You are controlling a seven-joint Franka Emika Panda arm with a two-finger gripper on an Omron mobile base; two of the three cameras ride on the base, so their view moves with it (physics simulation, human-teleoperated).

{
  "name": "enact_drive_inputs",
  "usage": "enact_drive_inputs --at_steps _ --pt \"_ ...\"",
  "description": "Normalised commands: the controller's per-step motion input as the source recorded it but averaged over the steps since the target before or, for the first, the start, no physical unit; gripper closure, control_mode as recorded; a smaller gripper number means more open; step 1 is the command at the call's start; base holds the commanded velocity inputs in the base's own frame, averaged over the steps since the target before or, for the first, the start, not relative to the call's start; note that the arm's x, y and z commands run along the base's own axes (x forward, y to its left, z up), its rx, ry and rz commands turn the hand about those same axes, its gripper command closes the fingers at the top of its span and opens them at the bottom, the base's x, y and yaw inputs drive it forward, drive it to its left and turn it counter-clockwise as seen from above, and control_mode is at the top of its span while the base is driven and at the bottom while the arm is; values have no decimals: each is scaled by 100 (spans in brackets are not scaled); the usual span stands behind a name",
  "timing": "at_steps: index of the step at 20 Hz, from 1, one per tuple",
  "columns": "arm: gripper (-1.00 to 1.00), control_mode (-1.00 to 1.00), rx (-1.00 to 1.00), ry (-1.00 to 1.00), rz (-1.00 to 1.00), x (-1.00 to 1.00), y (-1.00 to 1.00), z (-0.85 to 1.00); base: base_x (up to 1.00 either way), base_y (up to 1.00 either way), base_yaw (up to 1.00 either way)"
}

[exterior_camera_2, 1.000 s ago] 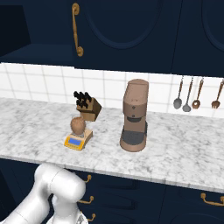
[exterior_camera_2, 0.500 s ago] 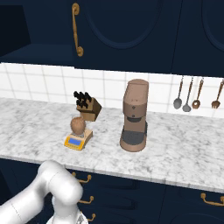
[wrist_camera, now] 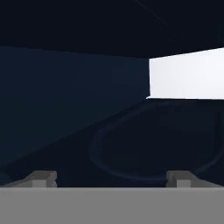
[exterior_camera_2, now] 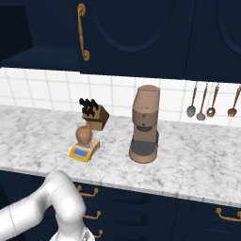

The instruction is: Pick the honey bottle and place it on the digital scale for weighing, and close the cabinet.

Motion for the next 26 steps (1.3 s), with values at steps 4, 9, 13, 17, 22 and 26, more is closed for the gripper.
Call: enact_drive_inputs --at_steps 4,9,13,17,22,26 --pt "-100 -100 12 4 1 86 -28 31 0 0 0" --pt "-100 -100 7 3 0 48 -74 50 0 0 0" --pt "-100 -100 12 -2 3 5 -100 69 0 0 0" --pt "-100 -100 15 -5 5 -2 -100 77 0 0 0" --pt "-100 -100 21 -2 6 6 -100 67 0 0 0" --pt "-100 -100 24 9 7 32 -100 56 0 0 0"
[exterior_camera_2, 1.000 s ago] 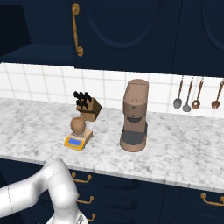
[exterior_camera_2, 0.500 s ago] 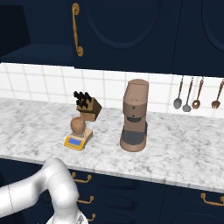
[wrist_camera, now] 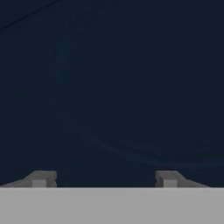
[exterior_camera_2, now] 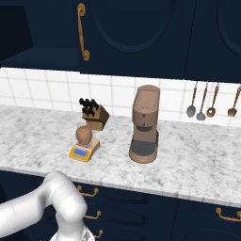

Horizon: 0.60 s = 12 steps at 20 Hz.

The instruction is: Pick the honey bottle and place it on the digital scale for weighing, and close the cabinet.

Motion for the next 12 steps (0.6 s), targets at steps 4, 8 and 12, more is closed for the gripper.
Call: enact_drive_inputs --at_steps 4,8,12 --pt "-100 -100 23 17 10 46 -100 43 0 0 0" --pt "-100 -100 23 23 13 100 -100 10 0 0 0" --pt "-100 -100 24 5 22 100 -100 6 0 0 0"
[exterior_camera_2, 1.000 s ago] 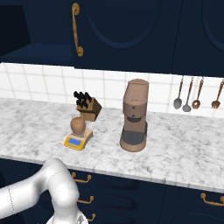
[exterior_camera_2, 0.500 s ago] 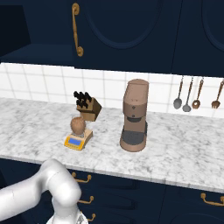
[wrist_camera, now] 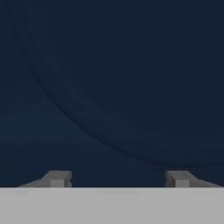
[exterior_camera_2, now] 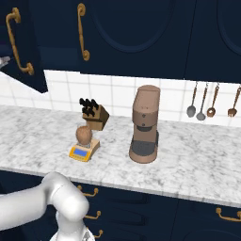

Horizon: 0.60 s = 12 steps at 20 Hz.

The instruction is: Pick the honey bottle and place it on the digital scale for weighing, and close the cabinet.

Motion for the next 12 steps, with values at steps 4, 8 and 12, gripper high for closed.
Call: enact_drive_inputs --at_steps 4,8,12 --pt "-100 -100 25 -1 31 84 -100 10 0 0 0" --pt "-100 -100 27 0 35 75 -100 7 0 0 0" --pt "-100 -100 25 2 30 100 -95 0 0 0 0"
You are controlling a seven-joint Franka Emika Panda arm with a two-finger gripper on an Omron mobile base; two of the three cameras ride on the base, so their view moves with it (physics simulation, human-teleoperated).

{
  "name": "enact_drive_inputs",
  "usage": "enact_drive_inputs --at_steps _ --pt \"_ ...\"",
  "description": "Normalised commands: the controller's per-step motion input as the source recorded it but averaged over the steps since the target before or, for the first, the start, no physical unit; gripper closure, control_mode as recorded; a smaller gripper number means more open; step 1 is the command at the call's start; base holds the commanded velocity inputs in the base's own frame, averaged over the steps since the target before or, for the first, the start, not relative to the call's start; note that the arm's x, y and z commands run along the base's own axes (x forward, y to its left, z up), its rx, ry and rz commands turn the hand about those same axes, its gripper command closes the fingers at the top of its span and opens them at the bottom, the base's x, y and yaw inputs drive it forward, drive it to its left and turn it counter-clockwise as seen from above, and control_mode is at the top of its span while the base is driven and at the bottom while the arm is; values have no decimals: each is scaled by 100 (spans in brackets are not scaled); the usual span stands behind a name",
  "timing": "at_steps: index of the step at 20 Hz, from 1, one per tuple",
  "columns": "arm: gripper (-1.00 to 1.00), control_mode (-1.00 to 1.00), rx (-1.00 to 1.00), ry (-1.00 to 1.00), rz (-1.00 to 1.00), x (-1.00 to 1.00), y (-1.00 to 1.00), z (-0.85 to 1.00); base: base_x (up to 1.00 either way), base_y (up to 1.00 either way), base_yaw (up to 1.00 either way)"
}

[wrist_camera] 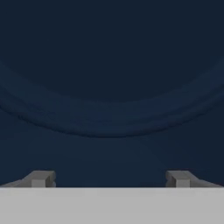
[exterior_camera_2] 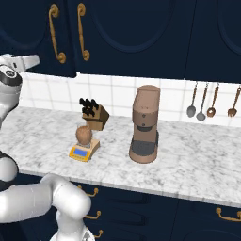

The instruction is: Pick the honey bottle and place it on the digital scale for weighing, and close the cabinet.

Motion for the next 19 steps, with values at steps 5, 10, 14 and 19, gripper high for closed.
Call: enact_drive_inputs --at_steps 5,10,14,19 --pt "-100 -100 15 4 21 98 -52 0 0 0 0" --pt "-100 -100 6 5 12 100 -21 0 0 0 0" --pt "-100 -100 7 17 5 95 -29 9 0 0 0" --pt "-100 -100 5 26 3 84 -45 43 0 0 0"
